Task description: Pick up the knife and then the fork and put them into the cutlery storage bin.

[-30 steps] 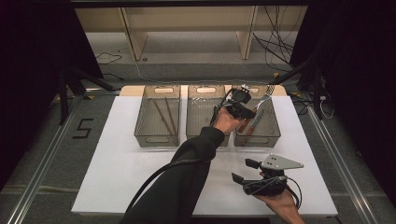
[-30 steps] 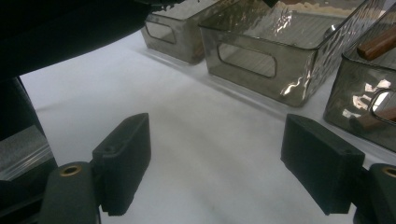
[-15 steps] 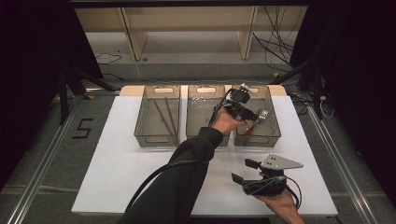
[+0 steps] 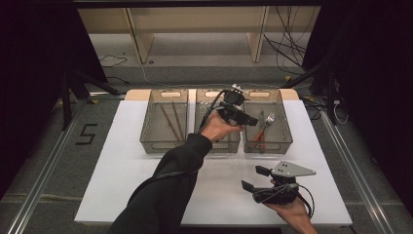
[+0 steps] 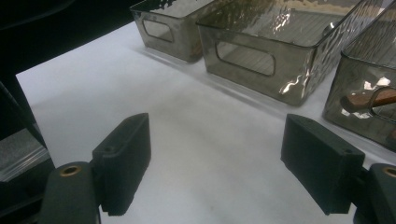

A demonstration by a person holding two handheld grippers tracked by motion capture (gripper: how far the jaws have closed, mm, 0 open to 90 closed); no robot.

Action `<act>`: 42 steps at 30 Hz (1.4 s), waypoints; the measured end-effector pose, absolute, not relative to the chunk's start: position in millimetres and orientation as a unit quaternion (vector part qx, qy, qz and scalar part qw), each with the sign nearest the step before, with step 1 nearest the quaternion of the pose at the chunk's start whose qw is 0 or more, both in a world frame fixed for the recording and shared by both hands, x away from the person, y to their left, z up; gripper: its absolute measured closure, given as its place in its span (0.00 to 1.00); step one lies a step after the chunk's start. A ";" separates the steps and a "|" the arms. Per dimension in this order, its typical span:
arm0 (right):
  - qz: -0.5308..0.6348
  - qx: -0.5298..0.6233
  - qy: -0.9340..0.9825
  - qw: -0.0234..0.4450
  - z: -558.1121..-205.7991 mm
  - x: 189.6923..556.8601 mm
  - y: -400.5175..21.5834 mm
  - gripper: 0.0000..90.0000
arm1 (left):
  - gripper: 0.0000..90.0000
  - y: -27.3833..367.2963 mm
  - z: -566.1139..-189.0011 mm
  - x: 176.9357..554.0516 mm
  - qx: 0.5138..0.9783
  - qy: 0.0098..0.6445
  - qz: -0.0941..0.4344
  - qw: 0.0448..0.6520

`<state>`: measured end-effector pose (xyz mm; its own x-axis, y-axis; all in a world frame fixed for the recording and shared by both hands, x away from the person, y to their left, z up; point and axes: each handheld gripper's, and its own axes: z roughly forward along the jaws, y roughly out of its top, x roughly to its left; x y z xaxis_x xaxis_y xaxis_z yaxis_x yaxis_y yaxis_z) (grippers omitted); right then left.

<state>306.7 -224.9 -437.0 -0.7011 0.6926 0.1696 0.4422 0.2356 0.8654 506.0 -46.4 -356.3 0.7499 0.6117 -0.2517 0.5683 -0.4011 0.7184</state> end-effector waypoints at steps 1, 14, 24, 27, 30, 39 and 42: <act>0.498 0.366 0.776 0.126 -437.2 306.9 -224.9 0.28 | 0.29 -40.9 -356.0 504.0 0.836 0.350 0.026 0.421; 0.497 0.369 0.775 0.128 -437.8 307.3 -224.8 0.28 | 0.23 18.1 -357.6 469.3 0.821 0.335 0.034 0.460; 0.496 0.369 0.776 0.128 -438.1 306.9 -224.0 0.28 | 0.22 52.4 -363.9 440.6 0.813 0.329 0.054 0.477; 0.496 0.370 0.775 0.127 -438.1 306.8 -223.9 0.28 | 0.21 64.4 -366.9 433.1 0.806 0.334 0.055 0.485; 0.496 0.370 0.775 0.127 -438.2 306.9 -223.7 0.28 | 0.21 76.1 -371.7 424.9 0.802 0.337 0.058 0.491; 0.498 0.370 0.774 0.126 -438.7 307.4 -223.6 0.28 | 0.20 102.7 -384.4 406.0 0.791 0.341 0.065 0.504; 0.498 0.371 0.774 0.126 -438.5 307.2 -222.9 0.28 | 0.20 106.7 -386.9 401.7 0.795 0.335 0.069 0.501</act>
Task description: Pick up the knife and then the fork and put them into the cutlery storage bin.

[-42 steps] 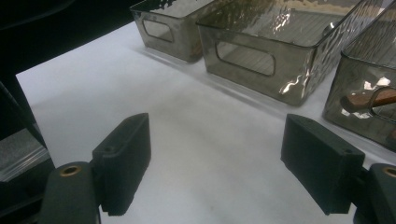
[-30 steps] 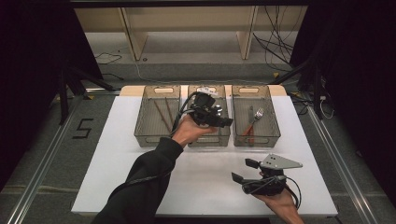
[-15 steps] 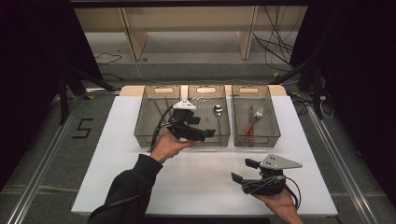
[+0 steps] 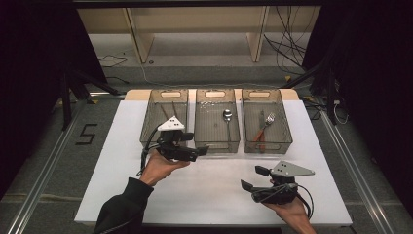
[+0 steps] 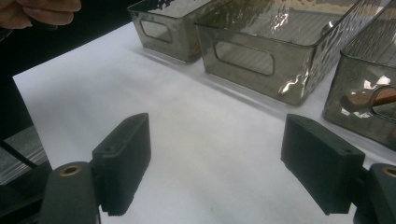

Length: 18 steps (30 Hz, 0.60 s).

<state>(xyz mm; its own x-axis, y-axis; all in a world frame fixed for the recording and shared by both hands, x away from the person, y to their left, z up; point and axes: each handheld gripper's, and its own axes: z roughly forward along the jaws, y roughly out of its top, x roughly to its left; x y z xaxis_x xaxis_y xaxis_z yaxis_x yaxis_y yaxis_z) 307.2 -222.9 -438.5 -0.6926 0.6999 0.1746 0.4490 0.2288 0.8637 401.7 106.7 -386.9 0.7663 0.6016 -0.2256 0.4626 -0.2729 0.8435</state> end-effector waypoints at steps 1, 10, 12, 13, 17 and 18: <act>0.498 0.371 0.774 0.126 -438.3 307.1 -222.9 0.28 | 0.19 108.2 -388.2 399.8 0.795 0.334 0.071 0.502; 0.499 0.370 0.773 0.128 -438.1 306.8 -224.1 0.28 | 0.19 118.7 -397.4 385.1 0.796 0.332 0.077 0.500; 0.500 0.371 0.772 0.128 -438.1 306.9 -224.3 0.28 | 0.18 120.2 -399.5 381.8 0.799 0.332 0.080 0.495; 0.500 0.371 0.772 0.128 -438.0 306.8 -224.4 0.28 | 0.18 121.8 -400.6 379.2 0.800 0.331 0.084 0.494; 0.502 0.370 0.771 0.130 -437.8 306.5 -224.3 0.28 | 0.18 130.8 -403.8 371.0 0.795 0.336 0.087 0.497; 0.502 0.369 0.771 0.130 -437.8 306.3 -224.3 0.28 | 0.18 132.8 -404.7 369.3 0.793 0.338 0.088 0.499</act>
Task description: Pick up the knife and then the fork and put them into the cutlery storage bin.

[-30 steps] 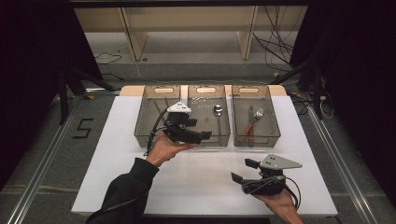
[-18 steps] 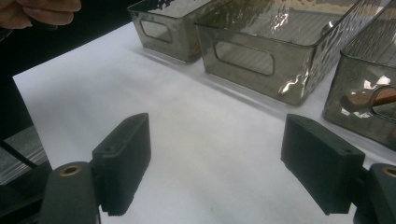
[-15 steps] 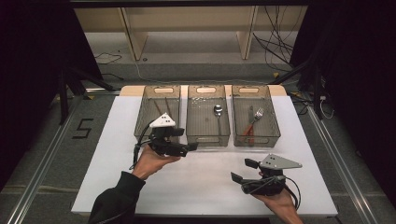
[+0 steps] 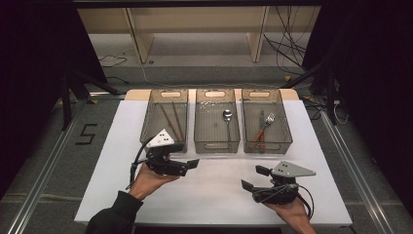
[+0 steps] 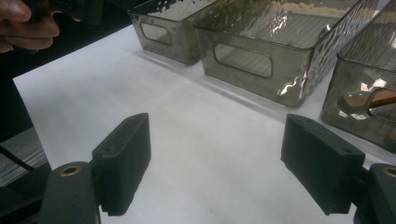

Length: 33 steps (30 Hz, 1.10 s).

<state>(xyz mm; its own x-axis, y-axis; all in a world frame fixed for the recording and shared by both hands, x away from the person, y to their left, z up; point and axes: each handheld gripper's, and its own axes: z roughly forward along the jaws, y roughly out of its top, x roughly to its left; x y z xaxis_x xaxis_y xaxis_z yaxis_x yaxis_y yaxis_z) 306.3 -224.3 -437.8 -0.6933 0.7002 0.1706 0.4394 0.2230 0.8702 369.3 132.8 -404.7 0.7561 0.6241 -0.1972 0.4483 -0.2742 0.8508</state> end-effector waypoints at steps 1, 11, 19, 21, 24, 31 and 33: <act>0.502 0.369 0.771 0.131 -437.8 306.3 -224.3 0.28 | 0.18 136.7 -406.3 367.0 0.791 0.340 0.088 0.501; 0.503 0.367 0.771 0.134 -437.3 305.1 -223.7 0.27 | 0.18 157.9 -425.2 355.4 0.777 0.366 0.086 0.504; 0.504 0.366 0.770 0.135 -437.7 304.7 -224.2 0.27 | 0.17 163.9 -434.7 347.0 0.774 0.371 0.087 0.506; 0.504 0.366 0.771 0.135 -437.7 304.5 -224.1 0.27 | 0.17 167.1 -435.0 345.4 0.772 0.373 0.087 0.508; 0.503 0.366 0.772 0.135 -438.2 304.2 -223.6 0.27 | 0.17 171.0 -436.2 342.4 0.766 0.376 0.089 0.513; 0.502 0.364 0.772 0.136 -438.4 303.0 -222.8 0.27 | 0.17 174.2 -443.4 332.9 0.768 0.370 0.089 0.515; 0.502 0.366 0.772 0.136 -438.7 303.1 -222.9 0.27 | 0.17 175.1 -444.4 331.9 0.763 0.373 0.090 0.520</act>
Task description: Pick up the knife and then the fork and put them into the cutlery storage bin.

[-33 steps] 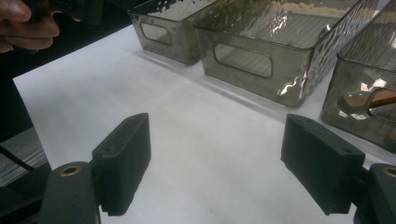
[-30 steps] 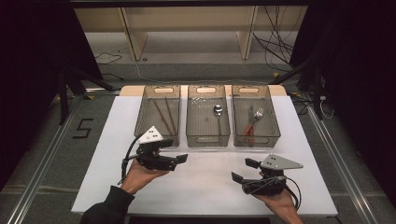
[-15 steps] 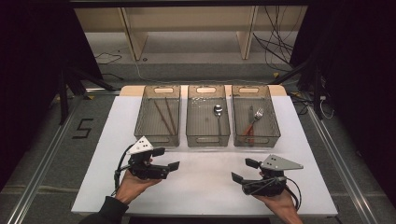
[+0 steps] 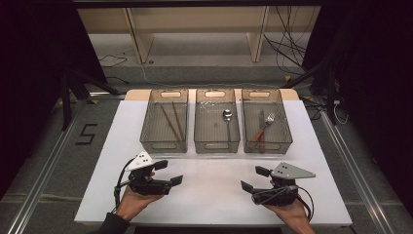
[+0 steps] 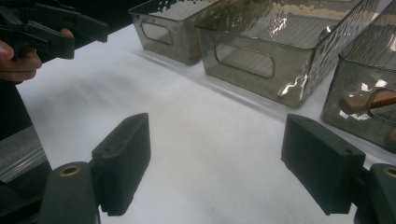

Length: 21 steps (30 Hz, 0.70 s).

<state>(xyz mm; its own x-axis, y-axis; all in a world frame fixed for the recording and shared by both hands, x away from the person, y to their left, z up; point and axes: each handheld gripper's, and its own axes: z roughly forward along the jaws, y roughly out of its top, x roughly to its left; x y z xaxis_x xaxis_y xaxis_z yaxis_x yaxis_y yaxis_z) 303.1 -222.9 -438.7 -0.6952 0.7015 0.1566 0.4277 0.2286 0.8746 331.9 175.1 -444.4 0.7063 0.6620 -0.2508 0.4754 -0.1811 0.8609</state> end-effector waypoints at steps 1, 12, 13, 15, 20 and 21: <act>0.502 0.365 0.772 0.137 -438.7 303.0 -222.8 0.27 | 0.17 175.7 -444.7 331.5 0.762 0.374 0.091 0.521; 0.503 0.368 0.770 0.137 -438.5 302.4 -224.4 0.27 | 0.17 179.0 -444.6 331.1 0.756 0.380 0.098 0.524; 0.503 0.367 0.770 0.139 -438.6 302.5 -224.1 0.27 | 0.17 178.3 -444.6 331.1 0.757 0.378 0.098 0.524; 0.503 0.367 0.770 0.138 -438.8 302.6 -224.0 0.27 | 0.17 177.5 -444.5 330.9 0.759 0.376 0.097 0.523; 0.502 0.367 0.771 0.138 -439.0 302.7 -224.1 0.27 | 0.17 177.2 -444.8 331.2 0.758 0.378 0.096 0.523; 0.502 0.367 0.771 0.138 -439.2 302.8 -224.1 0.27 | 0.17 176.9 -444.9 331.2 0.757 0.379 0.096 0.524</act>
